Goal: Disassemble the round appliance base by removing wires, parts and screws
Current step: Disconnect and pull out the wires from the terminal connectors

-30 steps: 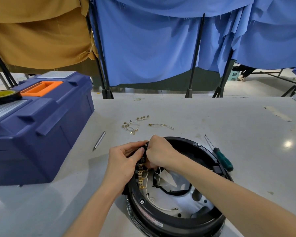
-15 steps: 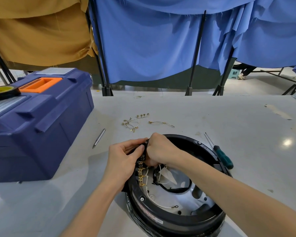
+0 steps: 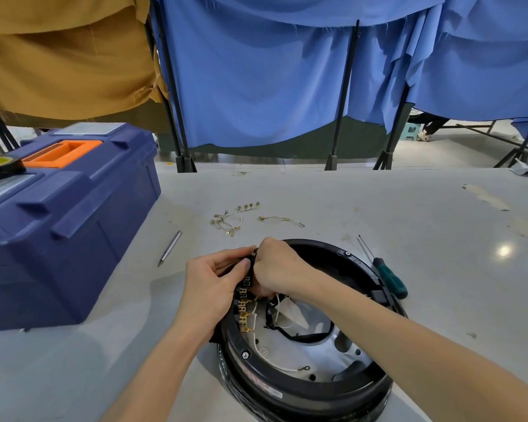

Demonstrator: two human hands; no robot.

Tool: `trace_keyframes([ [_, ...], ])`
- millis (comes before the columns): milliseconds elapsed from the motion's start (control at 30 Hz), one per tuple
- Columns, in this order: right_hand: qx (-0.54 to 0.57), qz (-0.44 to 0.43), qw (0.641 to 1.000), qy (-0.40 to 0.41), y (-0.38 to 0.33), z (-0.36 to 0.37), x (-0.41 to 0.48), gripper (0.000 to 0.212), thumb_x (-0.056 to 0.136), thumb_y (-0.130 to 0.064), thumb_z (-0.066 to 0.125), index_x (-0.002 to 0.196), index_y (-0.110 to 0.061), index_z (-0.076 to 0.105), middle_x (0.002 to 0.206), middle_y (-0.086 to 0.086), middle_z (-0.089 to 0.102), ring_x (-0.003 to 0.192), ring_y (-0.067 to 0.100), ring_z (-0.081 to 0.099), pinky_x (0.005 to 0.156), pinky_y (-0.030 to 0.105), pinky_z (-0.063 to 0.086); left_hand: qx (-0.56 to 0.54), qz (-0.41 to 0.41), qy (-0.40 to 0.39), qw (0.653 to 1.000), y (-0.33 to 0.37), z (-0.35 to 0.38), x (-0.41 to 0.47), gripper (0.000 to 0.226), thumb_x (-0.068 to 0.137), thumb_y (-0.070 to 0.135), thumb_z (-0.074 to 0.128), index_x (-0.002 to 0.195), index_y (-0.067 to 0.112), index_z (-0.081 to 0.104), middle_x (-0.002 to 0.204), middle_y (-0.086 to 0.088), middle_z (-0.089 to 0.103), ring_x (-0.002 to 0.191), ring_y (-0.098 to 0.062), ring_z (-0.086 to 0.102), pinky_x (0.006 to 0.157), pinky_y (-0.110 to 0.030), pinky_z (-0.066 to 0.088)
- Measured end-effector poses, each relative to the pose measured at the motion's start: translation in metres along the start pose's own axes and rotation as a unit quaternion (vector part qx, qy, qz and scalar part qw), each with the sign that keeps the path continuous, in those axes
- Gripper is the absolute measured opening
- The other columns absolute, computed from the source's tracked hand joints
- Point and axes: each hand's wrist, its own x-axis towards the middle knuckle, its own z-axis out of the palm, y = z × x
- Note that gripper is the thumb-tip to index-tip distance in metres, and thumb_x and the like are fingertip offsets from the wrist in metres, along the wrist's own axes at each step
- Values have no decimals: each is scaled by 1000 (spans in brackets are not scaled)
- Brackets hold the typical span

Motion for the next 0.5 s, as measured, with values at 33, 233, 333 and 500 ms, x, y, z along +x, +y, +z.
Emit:
trace_keyframes([
  [33,3,1,1000,-3,0,0,0,31,75,8,54,55,-10,39,49,7,43,40,17,40,38,18,28,0,0,-1,1000,0,0,0,25,88,-4,63,98,15,76,96,2,77,97,-13,72,95,-40,54],
  [233,0,-1,1000,6,1,2,1,30,73,7,55,53,-10,40,44,5,43,42,18,41,41,21,30,-6,-6,0,1000,-1,0,1,27,88,-3,63,94,20,77,95,3,77,95,-12,72,93,-38,54],
  [333,5,11,1000,-3,0,0,2,28,72,7,56,55,-10,42,41,4,45,40,17,42,40,20,31,-6,-4,-1,1000,-1,0,1,25,88,-3,63,97,17,77,96,2,77,96,-13,72,93,-38,54],
  [500,6,14,1000,-9,1,-2,-2,23,74,7,53,56,-7,46,49,8,48,41,20,45,39,19,32,-12,-3,-3,1000,-2,0,1,26,88,-3,63,95,17,76,94,3,77,95,-13,72,88,-30,57],
])
